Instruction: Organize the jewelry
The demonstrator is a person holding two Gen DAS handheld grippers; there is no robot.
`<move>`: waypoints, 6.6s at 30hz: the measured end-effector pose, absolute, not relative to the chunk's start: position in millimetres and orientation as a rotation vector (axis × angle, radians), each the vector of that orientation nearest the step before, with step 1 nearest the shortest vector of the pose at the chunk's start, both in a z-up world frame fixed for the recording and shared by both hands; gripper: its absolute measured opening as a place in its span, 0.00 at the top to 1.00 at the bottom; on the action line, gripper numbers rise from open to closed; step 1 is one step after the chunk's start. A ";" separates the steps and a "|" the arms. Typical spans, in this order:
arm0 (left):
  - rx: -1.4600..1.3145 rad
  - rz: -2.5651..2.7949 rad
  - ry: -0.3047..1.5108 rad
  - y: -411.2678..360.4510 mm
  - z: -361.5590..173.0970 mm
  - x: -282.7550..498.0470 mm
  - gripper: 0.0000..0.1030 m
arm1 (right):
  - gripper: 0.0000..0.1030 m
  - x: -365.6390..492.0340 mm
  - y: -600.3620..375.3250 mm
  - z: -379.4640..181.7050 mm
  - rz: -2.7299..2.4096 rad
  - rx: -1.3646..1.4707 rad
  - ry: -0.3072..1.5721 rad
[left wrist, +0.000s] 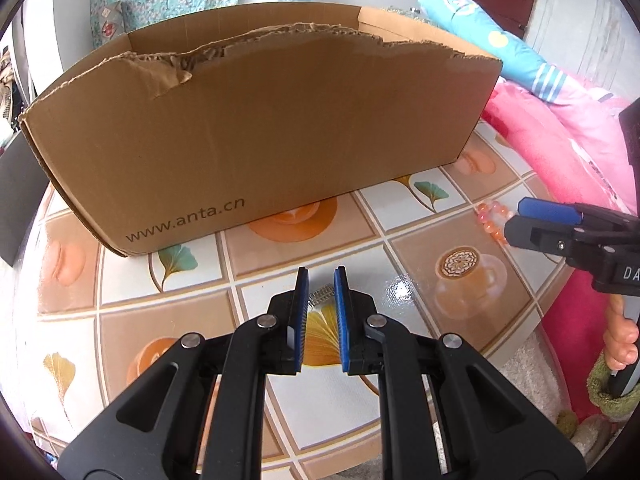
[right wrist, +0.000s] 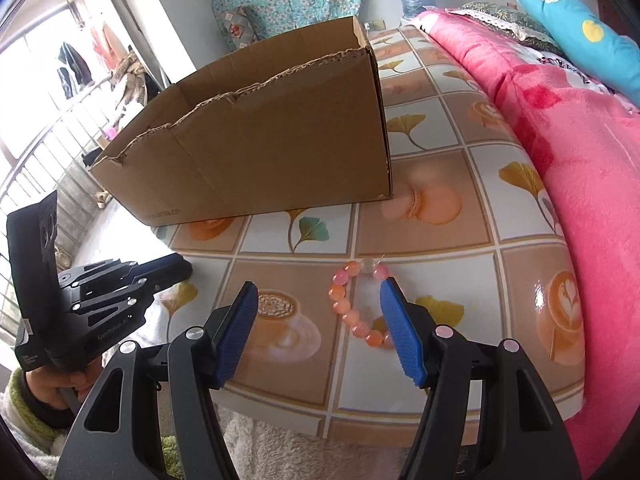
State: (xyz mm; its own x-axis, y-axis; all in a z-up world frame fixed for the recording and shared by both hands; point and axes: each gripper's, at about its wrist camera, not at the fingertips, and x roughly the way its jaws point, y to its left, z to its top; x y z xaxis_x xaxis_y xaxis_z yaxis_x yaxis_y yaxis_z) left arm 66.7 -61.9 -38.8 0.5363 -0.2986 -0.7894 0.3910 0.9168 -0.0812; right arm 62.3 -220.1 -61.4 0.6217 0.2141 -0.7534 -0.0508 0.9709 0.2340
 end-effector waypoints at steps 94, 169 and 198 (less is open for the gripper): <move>-0.111 -0.638 0.664 -26.5 97.4 59.1 0.88 | 0.90 74.1 -259.9 62.6 0.415 0.556 0.539; -0.378 -0.345 1.013 54.6 22.8 160.9 0.17 | 0.54 144.2 -240.0 10.1 0.153 0.365 1.016; -0.127 -0.230 0.774 40.2 58.1 43.9 0.13 | 0.38 13.0 -227.6 51.7 0.022 0.192 0.761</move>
